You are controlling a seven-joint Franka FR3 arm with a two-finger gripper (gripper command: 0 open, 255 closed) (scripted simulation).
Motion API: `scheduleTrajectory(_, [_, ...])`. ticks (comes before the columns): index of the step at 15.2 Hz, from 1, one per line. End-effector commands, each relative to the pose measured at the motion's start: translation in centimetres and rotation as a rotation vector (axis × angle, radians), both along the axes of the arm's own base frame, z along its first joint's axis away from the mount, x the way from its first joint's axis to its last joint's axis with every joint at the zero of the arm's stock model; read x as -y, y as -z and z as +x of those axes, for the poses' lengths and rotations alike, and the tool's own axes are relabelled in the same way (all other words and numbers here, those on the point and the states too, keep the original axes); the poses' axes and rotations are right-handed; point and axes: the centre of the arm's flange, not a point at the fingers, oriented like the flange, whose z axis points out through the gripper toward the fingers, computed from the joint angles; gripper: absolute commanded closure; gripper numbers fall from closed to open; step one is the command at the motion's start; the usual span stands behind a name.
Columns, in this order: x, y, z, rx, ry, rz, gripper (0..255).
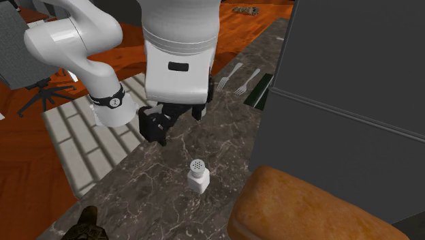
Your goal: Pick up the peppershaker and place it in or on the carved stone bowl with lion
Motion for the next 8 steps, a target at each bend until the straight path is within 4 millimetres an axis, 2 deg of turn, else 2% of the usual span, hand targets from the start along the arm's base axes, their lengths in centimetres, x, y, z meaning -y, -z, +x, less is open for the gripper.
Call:
scheduleTrajectory(1, [0.0, 1.8, 2.2, -0.003, 0.007, -0.003, 0])
scheduleTrajectory(7, [0.2, 6.6, 8.5, -0.014, 0.027, -0.012, 0])
scheduleTrajectory(8, [0.2, 7.1, 8.4, -0.014, 0.027, -0.012, 0])
